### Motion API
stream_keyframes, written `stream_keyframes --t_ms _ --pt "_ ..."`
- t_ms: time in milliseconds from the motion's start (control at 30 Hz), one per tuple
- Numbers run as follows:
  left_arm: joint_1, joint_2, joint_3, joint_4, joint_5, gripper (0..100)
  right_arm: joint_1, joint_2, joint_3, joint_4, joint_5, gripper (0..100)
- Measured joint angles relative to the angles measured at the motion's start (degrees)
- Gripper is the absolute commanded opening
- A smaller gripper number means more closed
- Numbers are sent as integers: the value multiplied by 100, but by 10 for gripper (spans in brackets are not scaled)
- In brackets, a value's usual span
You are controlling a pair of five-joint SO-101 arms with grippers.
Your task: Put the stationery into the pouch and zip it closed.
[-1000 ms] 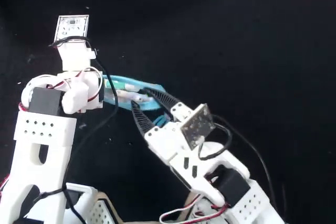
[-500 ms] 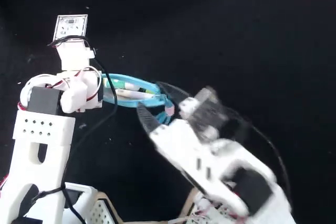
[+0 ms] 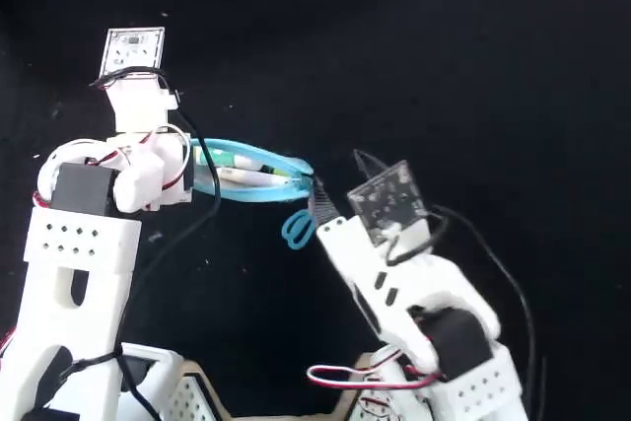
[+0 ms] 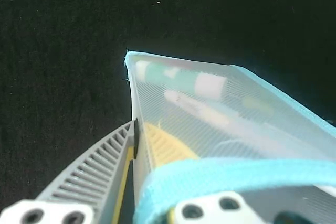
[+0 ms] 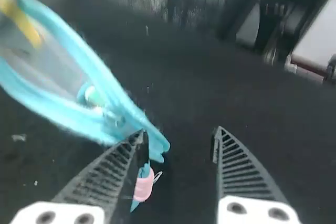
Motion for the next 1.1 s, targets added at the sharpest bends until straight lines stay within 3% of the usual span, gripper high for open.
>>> stream_keyframes --t_ms 233,433,633,867,1100 --pt "0 0 0 0 0 30 44 123 413 -308 18 201" --pt "0 0 0 0 0 30 53 149 141 229 492 201" --pt "0 0 0 0 0 30 422 114 -501 932 440 201" --pt "0 0 0 0 0 30 -378 132 -501 1134 563 201" --pt "0 0 0 0 0 30 -686 123 -624 1521 589 201"
